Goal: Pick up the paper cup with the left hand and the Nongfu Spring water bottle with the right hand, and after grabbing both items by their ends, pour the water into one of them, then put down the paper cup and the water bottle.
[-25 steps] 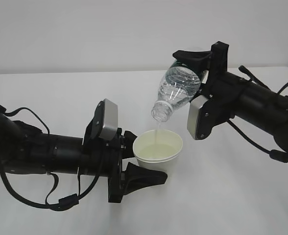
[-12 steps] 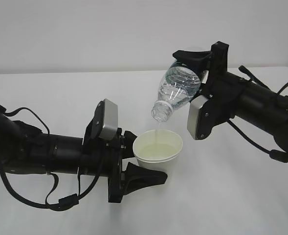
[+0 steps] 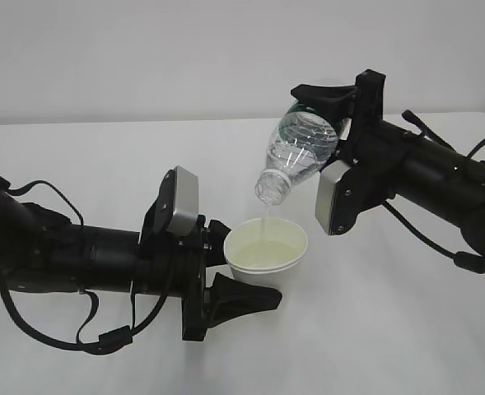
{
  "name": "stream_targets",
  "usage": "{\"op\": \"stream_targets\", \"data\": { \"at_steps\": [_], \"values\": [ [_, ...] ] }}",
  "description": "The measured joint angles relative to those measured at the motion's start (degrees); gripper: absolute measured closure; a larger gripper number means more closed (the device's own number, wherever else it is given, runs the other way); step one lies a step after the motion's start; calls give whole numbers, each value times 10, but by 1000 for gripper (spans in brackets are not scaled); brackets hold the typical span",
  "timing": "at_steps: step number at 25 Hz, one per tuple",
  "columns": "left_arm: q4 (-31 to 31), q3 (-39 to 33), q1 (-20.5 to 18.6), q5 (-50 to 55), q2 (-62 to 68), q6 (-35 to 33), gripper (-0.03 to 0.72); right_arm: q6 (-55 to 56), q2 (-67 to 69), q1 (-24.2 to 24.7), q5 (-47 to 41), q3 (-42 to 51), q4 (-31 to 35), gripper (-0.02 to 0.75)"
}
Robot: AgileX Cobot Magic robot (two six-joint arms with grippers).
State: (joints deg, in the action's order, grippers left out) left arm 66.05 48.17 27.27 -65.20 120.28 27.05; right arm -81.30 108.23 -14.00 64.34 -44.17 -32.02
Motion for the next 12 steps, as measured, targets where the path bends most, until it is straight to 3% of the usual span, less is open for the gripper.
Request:
{"op": "stream_targets", "data": {
  "at_steps": [12],
  "values": [
    [0, 0, 0, 0, 0, 0, 214, -1, 0, 0, 0, 0, 0, 282]
  ]
}}
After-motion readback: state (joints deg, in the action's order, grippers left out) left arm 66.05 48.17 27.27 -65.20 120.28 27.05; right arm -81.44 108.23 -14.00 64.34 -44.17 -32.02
